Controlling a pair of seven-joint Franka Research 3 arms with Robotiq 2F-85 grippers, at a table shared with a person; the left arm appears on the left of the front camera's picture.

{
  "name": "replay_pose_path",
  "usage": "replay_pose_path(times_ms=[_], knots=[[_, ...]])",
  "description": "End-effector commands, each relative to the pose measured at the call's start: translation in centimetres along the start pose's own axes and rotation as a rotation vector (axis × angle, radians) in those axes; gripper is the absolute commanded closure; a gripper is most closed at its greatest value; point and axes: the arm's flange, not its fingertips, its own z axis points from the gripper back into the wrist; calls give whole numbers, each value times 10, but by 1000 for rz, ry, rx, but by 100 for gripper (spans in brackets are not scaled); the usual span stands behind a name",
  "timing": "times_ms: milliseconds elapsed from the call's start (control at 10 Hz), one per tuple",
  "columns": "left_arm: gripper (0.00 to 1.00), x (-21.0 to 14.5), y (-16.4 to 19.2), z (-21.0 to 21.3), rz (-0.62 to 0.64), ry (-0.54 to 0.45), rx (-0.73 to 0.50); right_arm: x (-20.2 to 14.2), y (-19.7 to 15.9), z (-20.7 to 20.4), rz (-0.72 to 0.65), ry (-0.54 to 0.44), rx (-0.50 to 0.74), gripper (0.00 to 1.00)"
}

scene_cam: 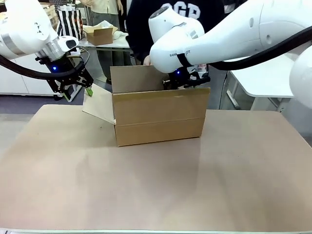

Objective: Pack the gift set into the box.
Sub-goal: Place both hands on the side flaps of the Package Box and spread them outward.

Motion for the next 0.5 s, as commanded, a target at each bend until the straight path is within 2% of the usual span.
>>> replay_pose_path(times_ms=[0, 100, 400], knots=[[0, 0, -2, 2, 14, -4, 18, 0, -30, 7, -11, 26, 23, 0], [0, 0, -2, 2, 14, -4, 18, 3, -43, 12, 10, 54, 74, 0], [0, 0, -2, 2, 14, -4, 18, 13, -70, 14, 38, 107, 107, 0]])
